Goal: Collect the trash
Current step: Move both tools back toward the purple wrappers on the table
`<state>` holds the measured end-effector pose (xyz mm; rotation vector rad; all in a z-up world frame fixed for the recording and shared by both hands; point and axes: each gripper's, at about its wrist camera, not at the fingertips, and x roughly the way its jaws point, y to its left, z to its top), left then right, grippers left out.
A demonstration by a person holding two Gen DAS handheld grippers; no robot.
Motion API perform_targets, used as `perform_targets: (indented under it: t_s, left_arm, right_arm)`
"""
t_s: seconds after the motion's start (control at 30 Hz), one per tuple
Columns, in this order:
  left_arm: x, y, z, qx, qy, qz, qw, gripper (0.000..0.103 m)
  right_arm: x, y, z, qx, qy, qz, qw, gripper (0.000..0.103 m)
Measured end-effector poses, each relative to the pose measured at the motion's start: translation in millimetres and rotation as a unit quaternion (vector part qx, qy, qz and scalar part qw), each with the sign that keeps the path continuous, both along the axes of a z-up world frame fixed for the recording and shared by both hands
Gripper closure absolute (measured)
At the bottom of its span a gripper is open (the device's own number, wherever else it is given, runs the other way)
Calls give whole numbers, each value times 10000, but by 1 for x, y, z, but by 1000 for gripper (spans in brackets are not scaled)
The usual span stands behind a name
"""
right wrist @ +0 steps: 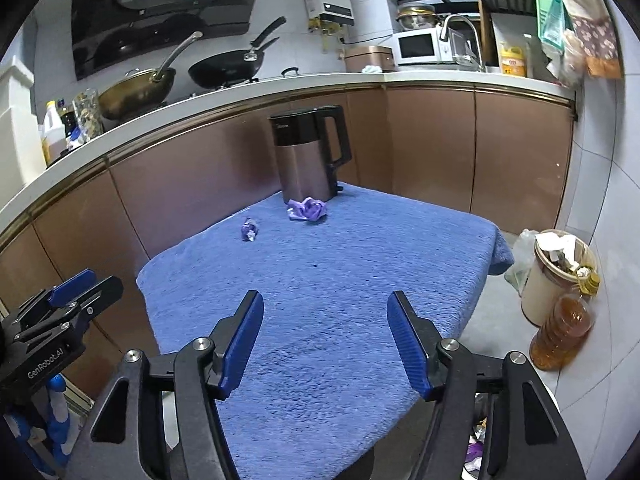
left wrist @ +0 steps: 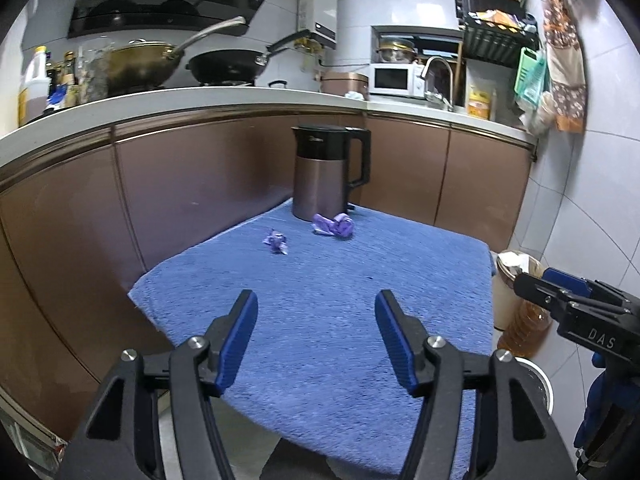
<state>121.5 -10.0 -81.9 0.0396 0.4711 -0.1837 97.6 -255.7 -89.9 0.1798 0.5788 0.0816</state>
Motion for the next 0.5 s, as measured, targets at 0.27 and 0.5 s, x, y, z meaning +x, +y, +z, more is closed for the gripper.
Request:
perform_targets:
  t_s: [0.27, 0.5]
  left_arm:
    - [-8, 35, 2, -195, -67, 275, 9994, 43]
    - [-8, 55, -1, -328, -34, 403, 9986, 42]
  right_arm:
    - [-2, 22, 10, -169, -50, 133, 9998, 36]
    - [-1, 37, 12, -274, -47, 194, 9994, 29]
